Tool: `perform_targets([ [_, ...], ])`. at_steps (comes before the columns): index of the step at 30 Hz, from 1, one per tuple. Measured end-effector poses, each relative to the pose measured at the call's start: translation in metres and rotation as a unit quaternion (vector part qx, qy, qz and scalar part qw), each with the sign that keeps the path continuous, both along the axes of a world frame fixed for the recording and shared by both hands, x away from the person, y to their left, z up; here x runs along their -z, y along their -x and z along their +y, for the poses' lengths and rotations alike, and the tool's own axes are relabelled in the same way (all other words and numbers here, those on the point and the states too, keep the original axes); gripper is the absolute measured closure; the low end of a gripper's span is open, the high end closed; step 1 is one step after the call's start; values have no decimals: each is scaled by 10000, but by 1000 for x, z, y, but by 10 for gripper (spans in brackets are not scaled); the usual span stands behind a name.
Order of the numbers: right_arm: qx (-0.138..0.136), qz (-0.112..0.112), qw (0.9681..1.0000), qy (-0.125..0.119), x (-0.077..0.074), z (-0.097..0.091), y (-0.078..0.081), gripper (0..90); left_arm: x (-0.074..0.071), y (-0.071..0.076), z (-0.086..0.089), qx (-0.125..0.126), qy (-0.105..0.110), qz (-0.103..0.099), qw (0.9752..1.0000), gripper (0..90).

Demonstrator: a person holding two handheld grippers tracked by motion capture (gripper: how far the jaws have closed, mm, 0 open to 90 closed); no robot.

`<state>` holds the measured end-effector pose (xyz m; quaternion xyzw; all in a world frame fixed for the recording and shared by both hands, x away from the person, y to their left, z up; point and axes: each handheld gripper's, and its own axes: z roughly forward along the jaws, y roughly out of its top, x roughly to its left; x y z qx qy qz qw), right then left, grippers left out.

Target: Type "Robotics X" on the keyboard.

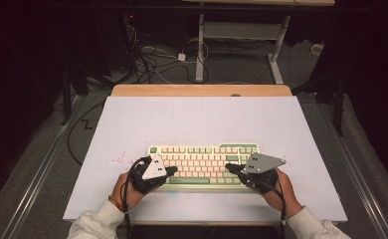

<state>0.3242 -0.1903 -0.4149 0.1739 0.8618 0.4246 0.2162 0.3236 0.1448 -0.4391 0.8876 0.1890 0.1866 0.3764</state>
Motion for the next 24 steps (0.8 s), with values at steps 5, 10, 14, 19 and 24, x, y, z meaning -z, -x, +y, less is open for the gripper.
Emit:
perform_targets([
  [5,9,-13,10000,-8,0,0,0,900,-2,-1,6,-101,65,-47,9999,876],
  [10,17,-25,10000,-15,-1,-1,0,900,-5,-2,12,-190,114,-77,9997,876],
  [14,13,-30,10000,-22,-1,-1,0,900,-6,-3,16,-244,129,-95,9996,876],
  [19,38,-33,10000,-20,-1,-1,0,900,-6,-4,21,-314,123,-106,9994,875],
  [24,36,-35,10000,-23,-1,-1,-1,900,-6,-5,24,-371,146,-107,9991,876],
])
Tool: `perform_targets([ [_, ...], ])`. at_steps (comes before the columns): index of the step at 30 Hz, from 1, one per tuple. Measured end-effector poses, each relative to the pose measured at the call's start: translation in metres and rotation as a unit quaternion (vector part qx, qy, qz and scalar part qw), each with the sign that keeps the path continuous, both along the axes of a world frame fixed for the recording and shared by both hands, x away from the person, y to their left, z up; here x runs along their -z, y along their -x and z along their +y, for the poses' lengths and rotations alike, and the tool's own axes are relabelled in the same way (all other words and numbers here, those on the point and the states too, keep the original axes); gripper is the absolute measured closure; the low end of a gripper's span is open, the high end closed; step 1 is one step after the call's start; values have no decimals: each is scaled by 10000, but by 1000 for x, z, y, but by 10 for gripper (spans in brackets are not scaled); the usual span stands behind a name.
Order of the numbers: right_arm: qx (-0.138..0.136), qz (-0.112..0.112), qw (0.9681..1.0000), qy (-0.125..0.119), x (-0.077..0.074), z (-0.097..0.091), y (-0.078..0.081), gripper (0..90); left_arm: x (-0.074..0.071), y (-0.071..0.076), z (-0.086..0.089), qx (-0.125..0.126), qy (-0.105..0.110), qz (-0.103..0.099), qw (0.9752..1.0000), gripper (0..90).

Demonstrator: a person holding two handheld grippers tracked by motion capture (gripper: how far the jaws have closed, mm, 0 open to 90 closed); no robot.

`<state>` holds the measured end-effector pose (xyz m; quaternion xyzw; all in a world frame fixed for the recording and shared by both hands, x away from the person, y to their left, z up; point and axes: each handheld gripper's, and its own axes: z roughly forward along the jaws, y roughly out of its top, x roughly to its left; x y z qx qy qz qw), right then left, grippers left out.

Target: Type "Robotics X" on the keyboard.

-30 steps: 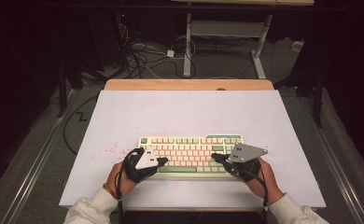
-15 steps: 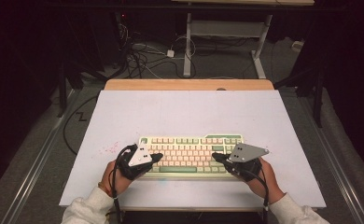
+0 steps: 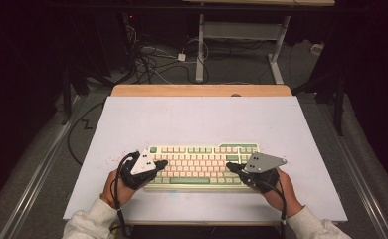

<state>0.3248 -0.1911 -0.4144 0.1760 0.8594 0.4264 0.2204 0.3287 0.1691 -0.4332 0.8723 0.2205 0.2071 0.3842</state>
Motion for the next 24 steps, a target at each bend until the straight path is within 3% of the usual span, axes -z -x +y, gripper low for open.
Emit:
perform_targets([
  [24,-55,38,10000,39,6,8,-3,900,4,-5,15,-221,-83,16,9997,875],
])
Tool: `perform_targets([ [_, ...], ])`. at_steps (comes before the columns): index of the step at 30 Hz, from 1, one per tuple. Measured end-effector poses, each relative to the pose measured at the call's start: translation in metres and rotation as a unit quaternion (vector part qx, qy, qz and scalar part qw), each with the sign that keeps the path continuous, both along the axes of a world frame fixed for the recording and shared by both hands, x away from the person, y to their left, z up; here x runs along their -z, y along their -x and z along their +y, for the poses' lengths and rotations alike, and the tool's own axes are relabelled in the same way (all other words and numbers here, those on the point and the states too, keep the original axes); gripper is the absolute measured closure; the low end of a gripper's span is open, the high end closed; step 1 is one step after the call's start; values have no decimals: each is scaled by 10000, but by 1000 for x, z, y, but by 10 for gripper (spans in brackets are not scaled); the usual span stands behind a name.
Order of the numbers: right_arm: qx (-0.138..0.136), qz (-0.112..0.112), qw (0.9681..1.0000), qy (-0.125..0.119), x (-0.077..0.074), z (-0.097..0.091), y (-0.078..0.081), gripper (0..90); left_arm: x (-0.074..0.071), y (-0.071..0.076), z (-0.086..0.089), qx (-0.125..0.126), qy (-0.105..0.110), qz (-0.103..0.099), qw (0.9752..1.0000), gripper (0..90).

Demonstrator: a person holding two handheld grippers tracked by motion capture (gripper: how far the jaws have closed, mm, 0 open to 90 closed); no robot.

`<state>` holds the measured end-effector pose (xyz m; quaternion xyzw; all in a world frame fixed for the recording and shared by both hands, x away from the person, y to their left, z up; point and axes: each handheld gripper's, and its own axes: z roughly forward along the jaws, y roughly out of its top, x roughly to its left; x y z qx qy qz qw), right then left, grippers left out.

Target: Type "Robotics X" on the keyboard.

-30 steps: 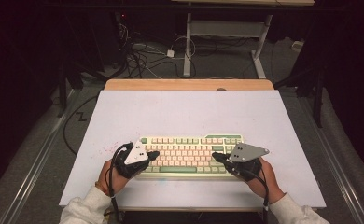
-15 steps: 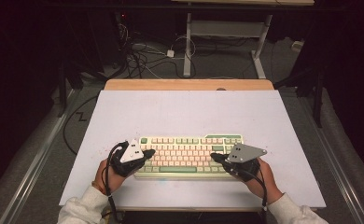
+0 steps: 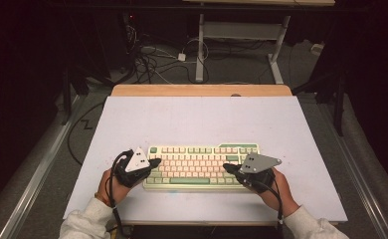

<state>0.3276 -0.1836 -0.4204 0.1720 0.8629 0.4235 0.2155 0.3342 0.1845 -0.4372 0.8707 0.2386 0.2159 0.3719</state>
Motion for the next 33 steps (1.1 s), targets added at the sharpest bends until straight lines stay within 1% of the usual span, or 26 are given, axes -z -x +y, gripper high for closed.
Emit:
perform_targets([
  [11,-35,7,10000,20,1,5,-1,900,2,3,2,17,-89,31,10000,875],
  [16,-64,19,10000,31,2,7,-1,900,2,5,2,42,-66,64,9999,875],
  [26,-110,40,9999,70,4,12,-2,900,3,8,-1,151,-105,145,9997,875],
  [28,-128,44,9999,77,4,13,-1,900,3,9,0,159,-91,148,9997,875],
  [30,-147,46,9999,70,4,15,-1,900,3,10,0,145,-123,157,9997,875],
  [33,-166,55,9998,88,5,17,-1,900,5,11,2,143,-96,205,9996,875],
])
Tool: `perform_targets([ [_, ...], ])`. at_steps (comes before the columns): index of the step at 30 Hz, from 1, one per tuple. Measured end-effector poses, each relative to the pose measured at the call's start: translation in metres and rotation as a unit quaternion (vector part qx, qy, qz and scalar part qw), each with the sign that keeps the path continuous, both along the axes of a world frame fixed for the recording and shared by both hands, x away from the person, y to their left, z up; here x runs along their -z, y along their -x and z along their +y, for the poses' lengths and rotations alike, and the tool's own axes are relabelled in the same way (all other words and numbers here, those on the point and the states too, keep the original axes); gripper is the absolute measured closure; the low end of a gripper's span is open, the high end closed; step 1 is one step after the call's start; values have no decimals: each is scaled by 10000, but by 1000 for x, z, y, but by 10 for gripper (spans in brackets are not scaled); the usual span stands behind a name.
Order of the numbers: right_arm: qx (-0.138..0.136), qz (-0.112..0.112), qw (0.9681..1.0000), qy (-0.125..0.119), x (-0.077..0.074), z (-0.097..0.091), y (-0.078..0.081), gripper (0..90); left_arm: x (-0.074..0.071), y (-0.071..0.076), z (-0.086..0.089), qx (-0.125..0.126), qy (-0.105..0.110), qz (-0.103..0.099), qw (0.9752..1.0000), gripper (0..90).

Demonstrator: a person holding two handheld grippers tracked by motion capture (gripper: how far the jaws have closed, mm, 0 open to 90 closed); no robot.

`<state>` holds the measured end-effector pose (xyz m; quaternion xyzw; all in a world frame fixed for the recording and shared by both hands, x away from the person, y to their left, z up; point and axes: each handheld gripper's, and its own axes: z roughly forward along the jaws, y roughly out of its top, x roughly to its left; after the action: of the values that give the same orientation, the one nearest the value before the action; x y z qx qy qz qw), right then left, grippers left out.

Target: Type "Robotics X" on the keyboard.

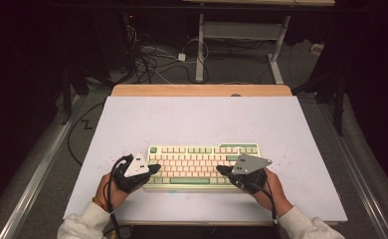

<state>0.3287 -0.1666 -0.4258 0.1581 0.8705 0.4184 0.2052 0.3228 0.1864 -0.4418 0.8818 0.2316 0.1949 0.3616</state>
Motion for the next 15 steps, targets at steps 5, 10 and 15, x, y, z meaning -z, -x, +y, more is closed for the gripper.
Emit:
perform_targets([
  [5,0,29,10000,74,2,2,-1,900,4,0,-1,5,-37,38,10000,875],
  [10,106,140,9998,124,4,-6,-5,900,3,1,1,-5,-46,21,10000,875],
  [15,171,224,9991,302,10,-10,-8,900,2,2,0,1,-20,-8,10000,875],
])
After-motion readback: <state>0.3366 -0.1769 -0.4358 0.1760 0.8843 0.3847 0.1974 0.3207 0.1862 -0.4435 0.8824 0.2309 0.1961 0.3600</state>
